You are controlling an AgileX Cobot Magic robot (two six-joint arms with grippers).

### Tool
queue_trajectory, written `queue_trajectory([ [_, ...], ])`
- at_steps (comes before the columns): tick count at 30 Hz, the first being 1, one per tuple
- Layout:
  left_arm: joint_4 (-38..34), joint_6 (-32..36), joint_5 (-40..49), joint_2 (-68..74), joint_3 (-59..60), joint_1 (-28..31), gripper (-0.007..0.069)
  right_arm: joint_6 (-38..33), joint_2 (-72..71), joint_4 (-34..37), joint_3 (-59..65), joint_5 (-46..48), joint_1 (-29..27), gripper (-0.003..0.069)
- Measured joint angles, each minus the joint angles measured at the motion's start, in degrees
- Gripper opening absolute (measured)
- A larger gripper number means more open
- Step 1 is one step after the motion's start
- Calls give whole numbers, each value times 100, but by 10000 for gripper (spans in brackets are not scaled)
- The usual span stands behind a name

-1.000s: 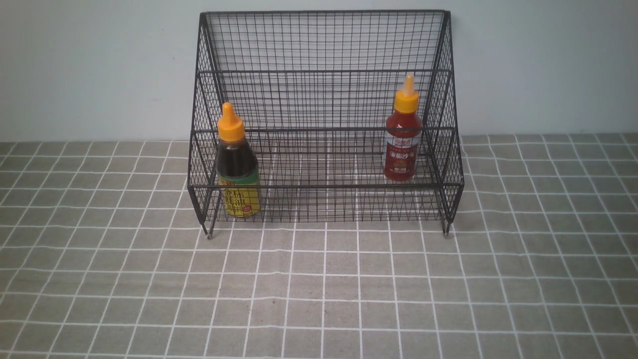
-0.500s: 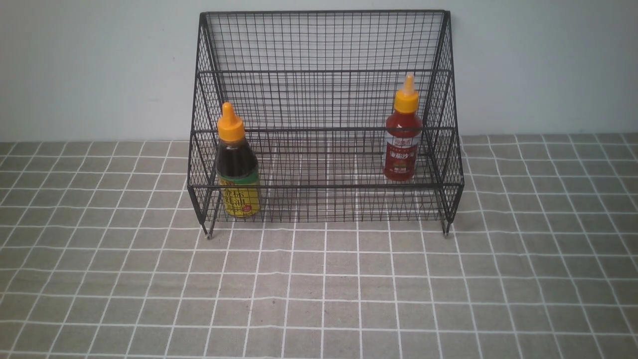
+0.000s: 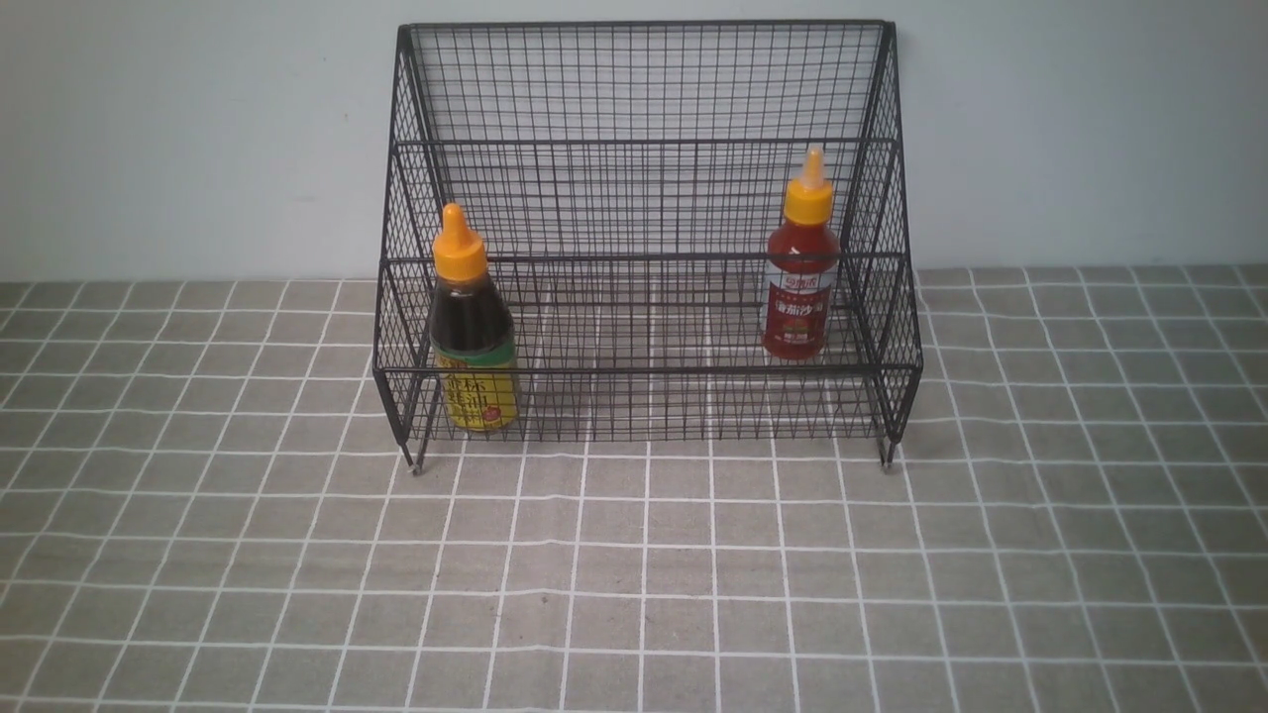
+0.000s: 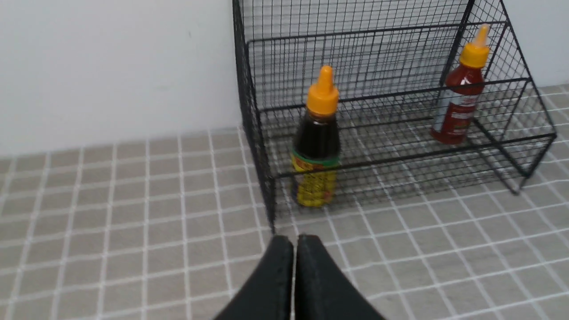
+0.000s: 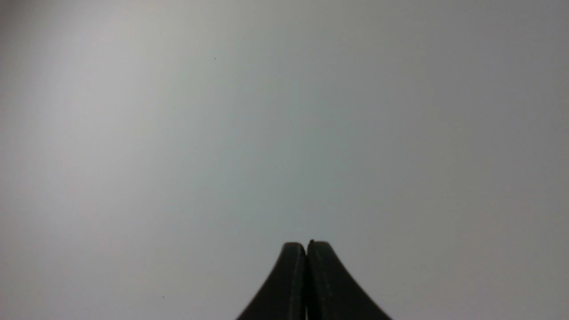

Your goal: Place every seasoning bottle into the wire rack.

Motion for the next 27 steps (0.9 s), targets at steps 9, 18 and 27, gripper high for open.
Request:
queue_trajectory([
  [9, -709, 1711, -1794, -1686, 2751, 1272, -7, 0, 0, 0, 5, 4, 0, -12],
  [18, -795, 1860, -1906, -2340, 4227, 1503, -7, 0, 0, 0, 5, 4, 0, -12],
  [27, -808, 1860, -1905, -2340, 4227, 1503, -7, 0, 0, 0, 7, 4, 0, -12],
])
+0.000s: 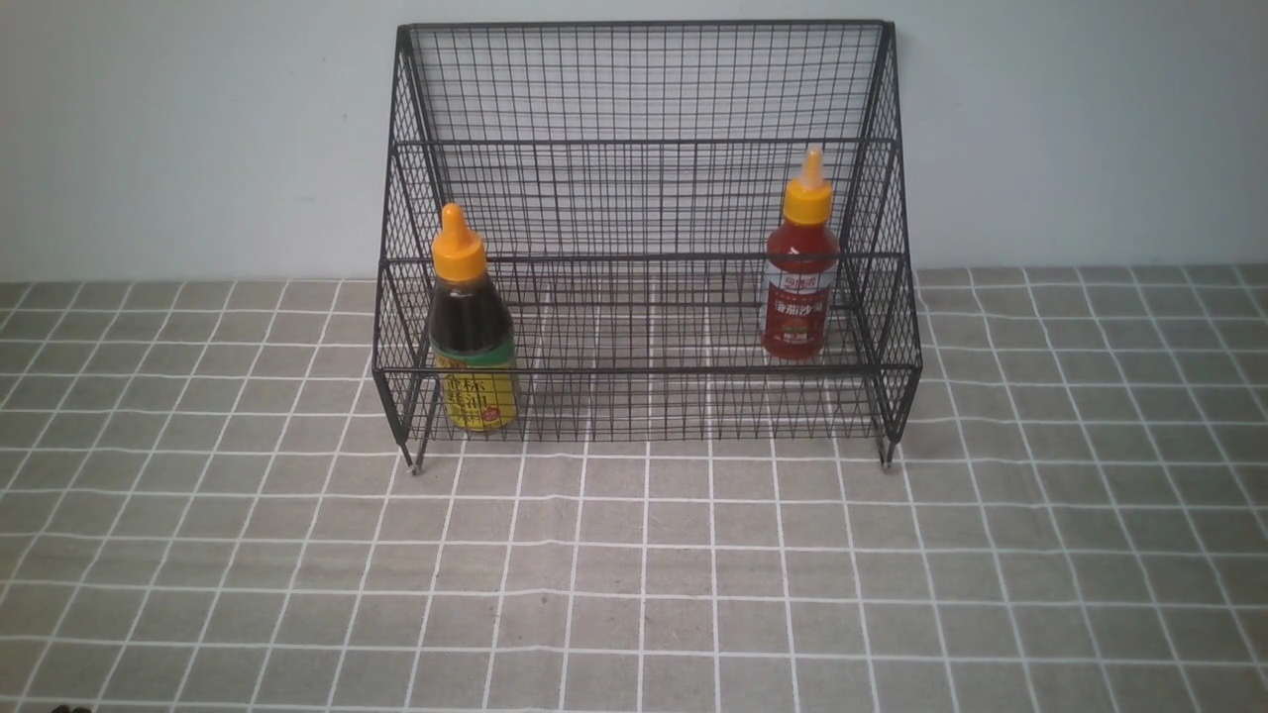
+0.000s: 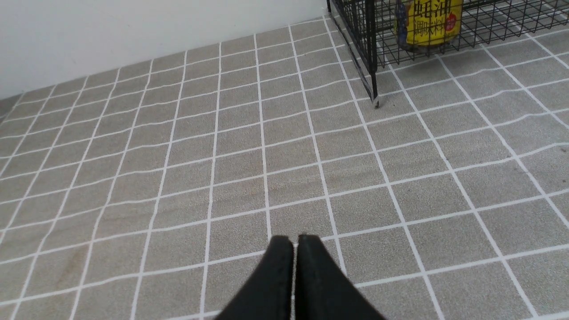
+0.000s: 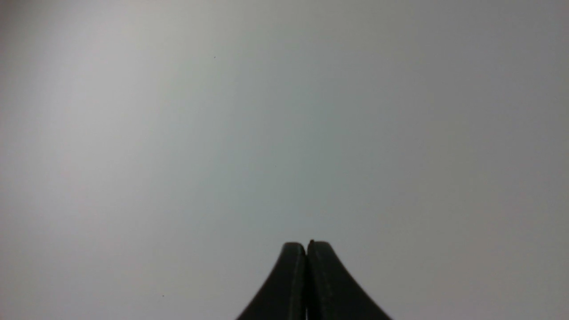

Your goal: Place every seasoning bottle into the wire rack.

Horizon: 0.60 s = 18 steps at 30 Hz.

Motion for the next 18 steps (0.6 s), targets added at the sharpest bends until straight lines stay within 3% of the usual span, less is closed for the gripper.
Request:
queue_trajectory([
  [18, 0, 0, 0, 0, 0, 0, -7, -45, 0, -14, 0, 0, 0, -12],
])
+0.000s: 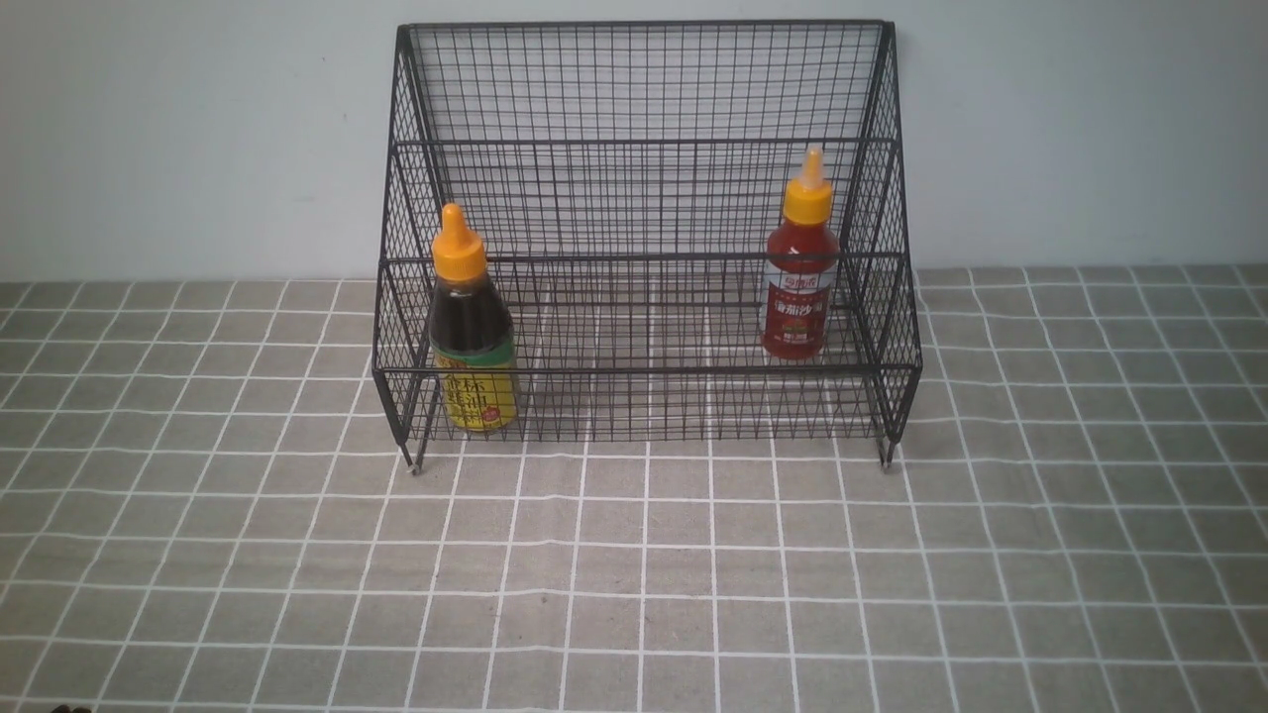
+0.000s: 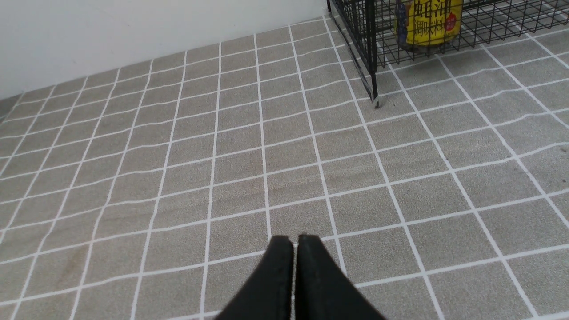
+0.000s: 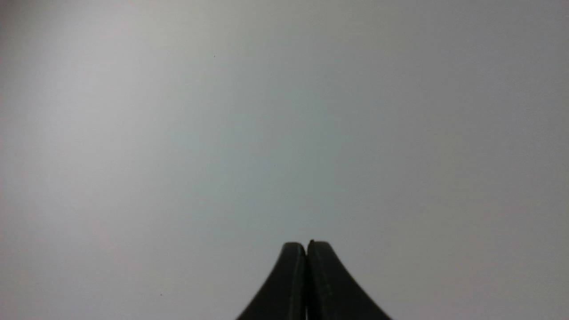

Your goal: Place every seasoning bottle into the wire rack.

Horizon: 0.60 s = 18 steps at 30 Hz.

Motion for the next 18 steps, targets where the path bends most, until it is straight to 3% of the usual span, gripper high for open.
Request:
queue_trajectory([
  [9, 0, 0, 0, 0, 0, 0, -7, -15, 0, -77, 55, 50, 0, -12],
  [18, 0, 0, 0, 0, 0, 0, -7, -30, 11, 486, 1675, 163, -472, -12],
])
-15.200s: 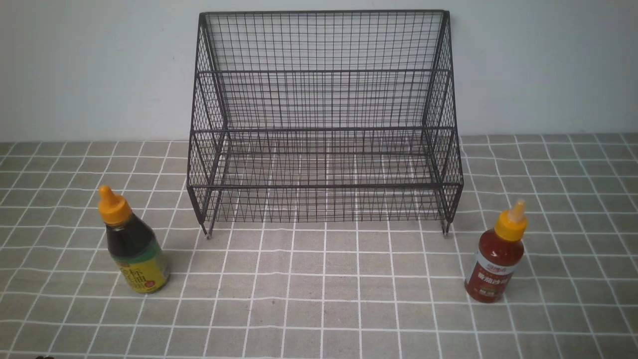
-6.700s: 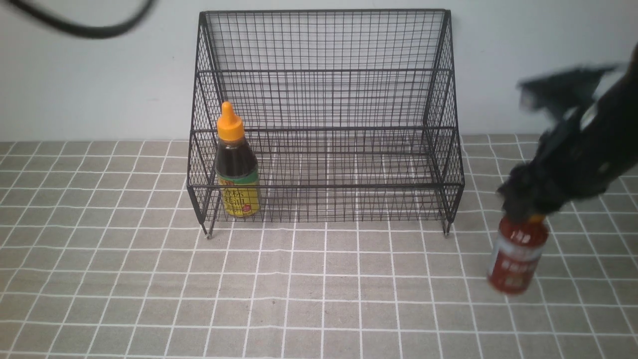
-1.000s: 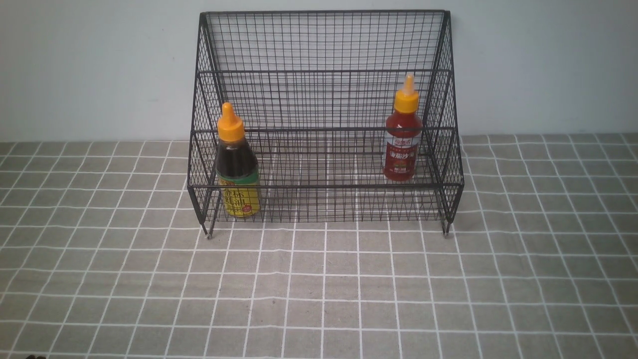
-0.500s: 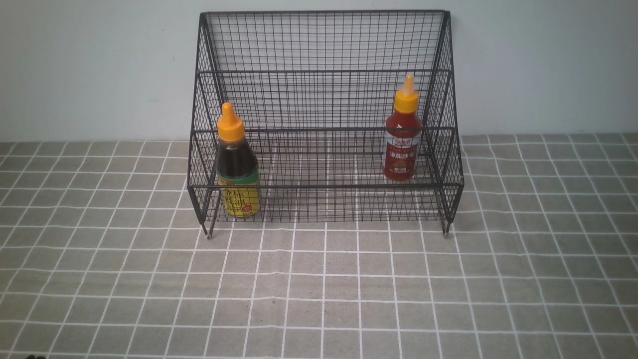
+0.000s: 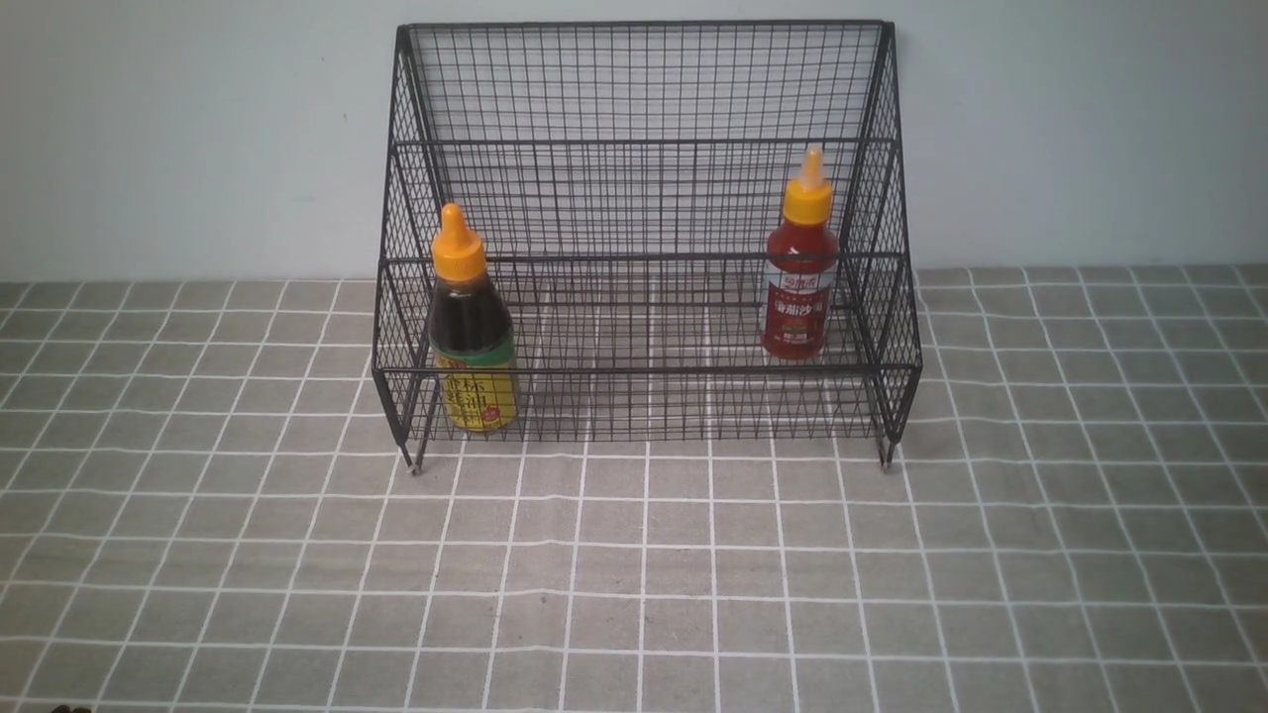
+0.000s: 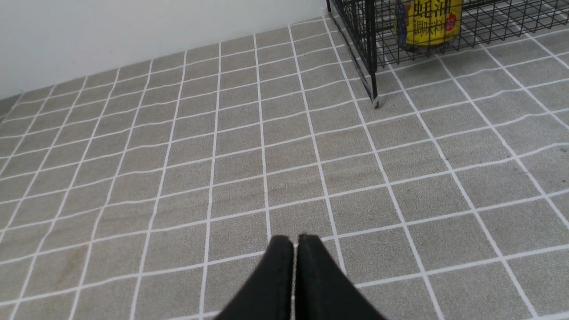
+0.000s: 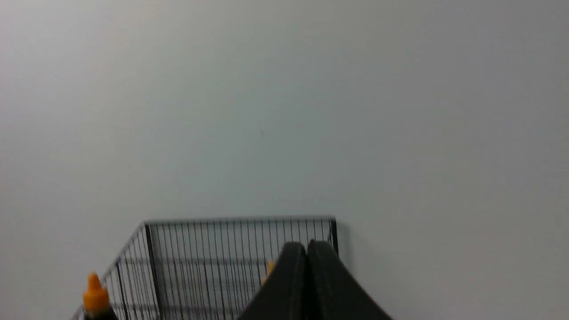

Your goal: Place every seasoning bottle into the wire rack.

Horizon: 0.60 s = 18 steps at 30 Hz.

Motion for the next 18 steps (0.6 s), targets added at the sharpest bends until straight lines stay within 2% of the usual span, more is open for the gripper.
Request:
queue_trajectory([
  [5, -5, 0, 0, 0, 0, 0, -7, -92, 4, 7, 931, -24, -311, -12],
  [12, -5, 25, 0, 0, 0, 0, -7, -705, 11, -31, 2180, -302, -722, -12],
  [18, -5, 25, 0, 0, 0, 0, -7, -870, 11, -31, 2403, -402, -1063, -12],
])
